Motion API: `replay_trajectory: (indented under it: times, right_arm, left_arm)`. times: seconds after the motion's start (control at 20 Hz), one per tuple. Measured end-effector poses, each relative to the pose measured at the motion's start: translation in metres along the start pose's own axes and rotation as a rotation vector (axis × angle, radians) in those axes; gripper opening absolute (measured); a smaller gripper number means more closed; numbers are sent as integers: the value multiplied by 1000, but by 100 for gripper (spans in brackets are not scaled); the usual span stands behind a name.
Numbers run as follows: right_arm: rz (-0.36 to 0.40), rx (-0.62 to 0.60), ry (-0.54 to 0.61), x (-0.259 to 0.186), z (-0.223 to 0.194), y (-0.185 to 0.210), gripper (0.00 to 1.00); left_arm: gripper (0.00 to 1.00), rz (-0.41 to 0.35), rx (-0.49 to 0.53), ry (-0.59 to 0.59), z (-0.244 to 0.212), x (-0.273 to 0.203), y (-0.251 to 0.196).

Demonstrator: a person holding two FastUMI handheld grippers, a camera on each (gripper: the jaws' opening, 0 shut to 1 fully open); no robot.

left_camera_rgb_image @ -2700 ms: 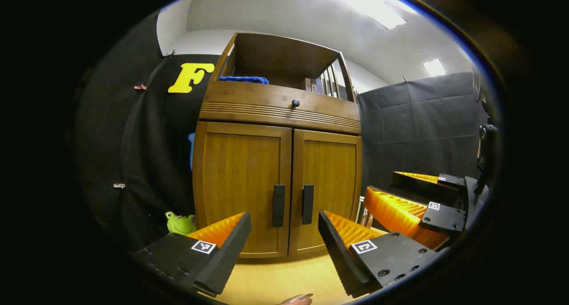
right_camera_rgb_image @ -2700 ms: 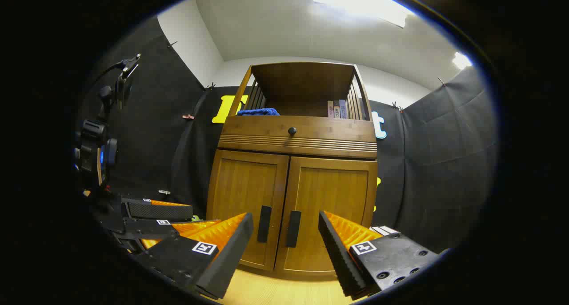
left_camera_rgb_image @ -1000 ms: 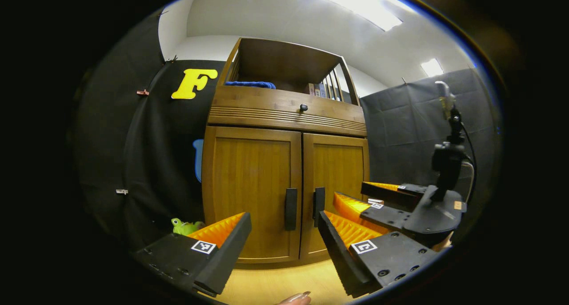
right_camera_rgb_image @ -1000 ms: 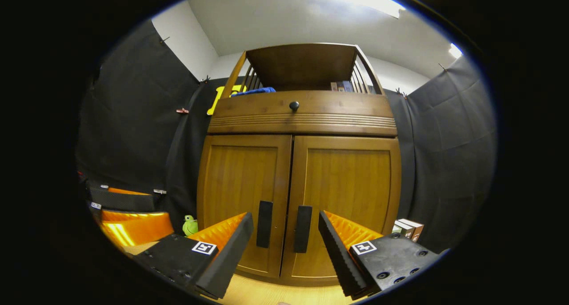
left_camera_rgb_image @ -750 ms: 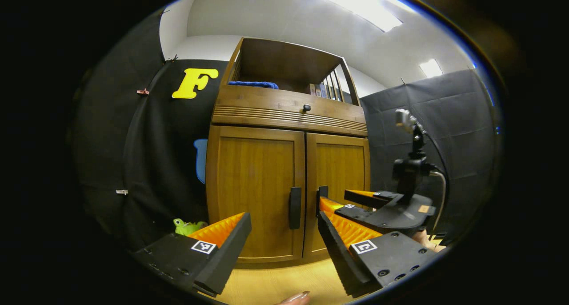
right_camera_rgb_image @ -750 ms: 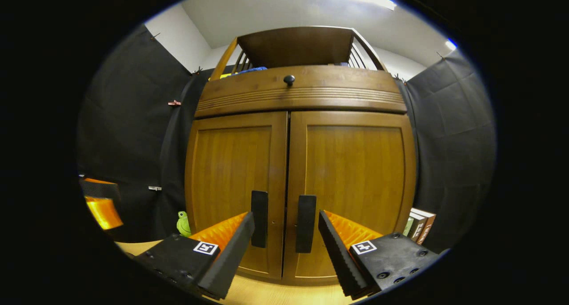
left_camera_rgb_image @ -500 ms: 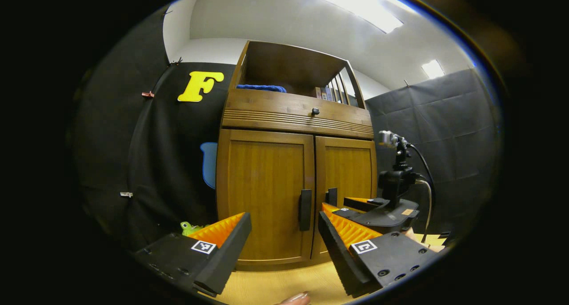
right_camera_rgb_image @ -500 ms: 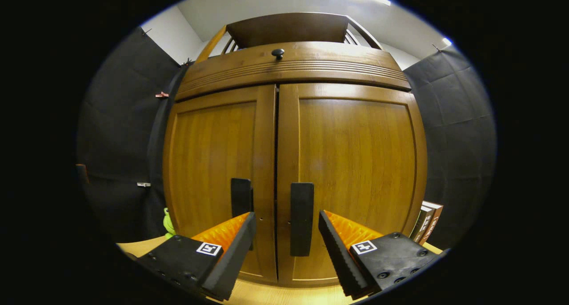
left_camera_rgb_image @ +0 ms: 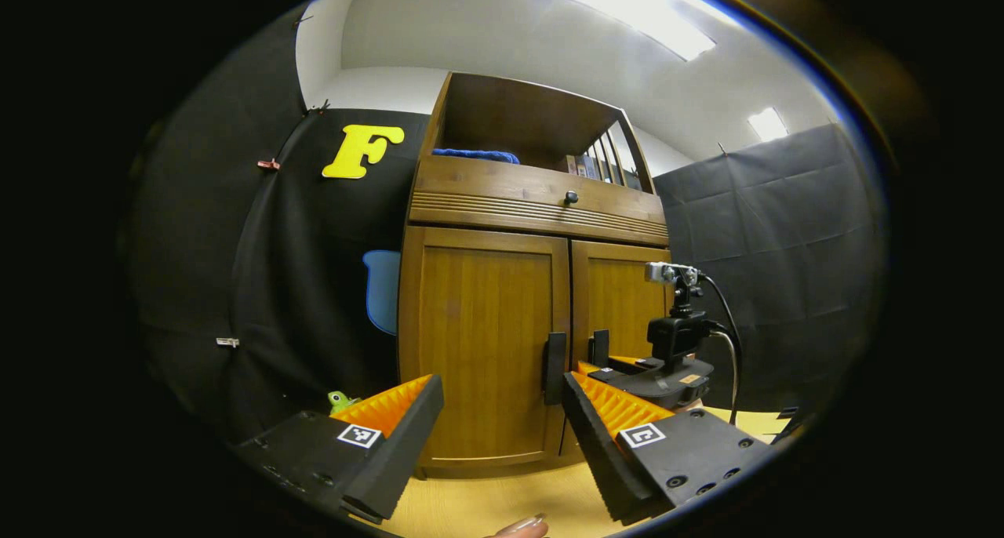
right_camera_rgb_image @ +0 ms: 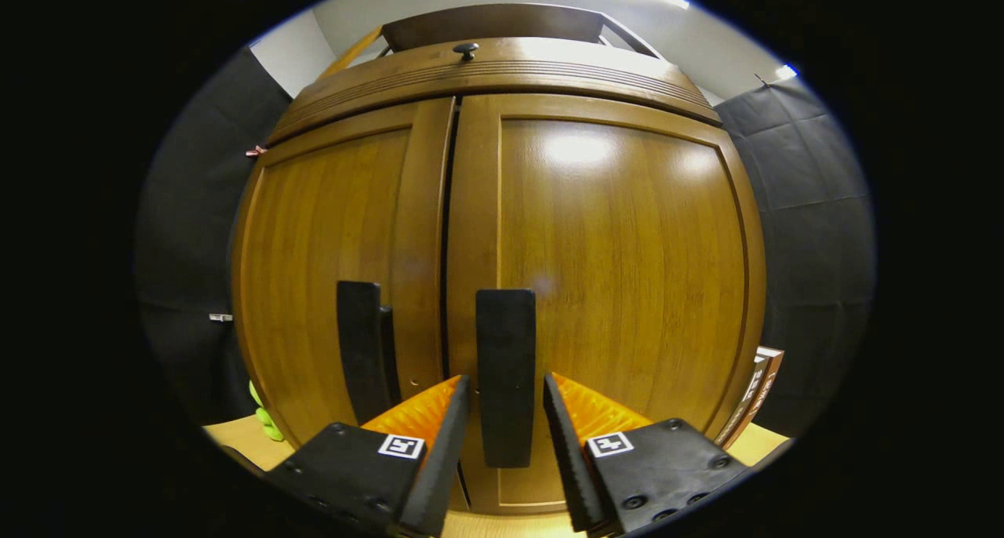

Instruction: Open the right door of the double-door shoe cabinet with the right hand, and open the left door with the left hand.

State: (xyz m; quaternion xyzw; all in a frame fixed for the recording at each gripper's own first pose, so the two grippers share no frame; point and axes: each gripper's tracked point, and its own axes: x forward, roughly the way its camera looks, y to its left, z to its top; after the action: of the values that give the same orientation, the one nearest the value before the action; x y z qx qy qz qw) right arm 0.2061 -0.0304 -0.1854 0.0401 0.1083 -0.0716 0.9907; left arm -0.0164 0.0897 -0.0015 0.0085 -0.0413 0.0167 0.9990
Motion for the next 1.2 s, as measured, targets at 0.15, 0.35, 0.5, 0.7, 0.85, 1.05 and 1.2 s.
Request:
replay_trajectory:
  times: [0.15, 0.35, 0.5, 0.7, 0.85, 1.05, 1.2]
  right_arm:
    - [18, -7, 9, -2, -1, 5, 37]
    - [49, -19, 29, -10, -1, 6, 19]
    - [72, -20, 30, -24, 0, 5, 20]
    - [112, -5, 44, -53, 5, 1, 20]
    - [134, 1, 48, -76, 8, -7, 15]
    - [154, 7, 46, -104, 12, -22, 15]
    - [167, 5, 47, -123, 15, -33, 15]
  left_arm:
    - [93, 3, -5, 9, -2, -2, 0]
    - [95, 13, 0, 21, -5, -3, -1]
    - [94, -10, 0, 36, -9, -5, -12]
    - [93, -43, 16, 50, -11, -6, -32]
    - [95, -69, 12, 49, -11, -4, -50]
    - [94, -133, 2, 52, -13, 2, -83]
    - [95, -182, 8, 60, -16, 6, -109]
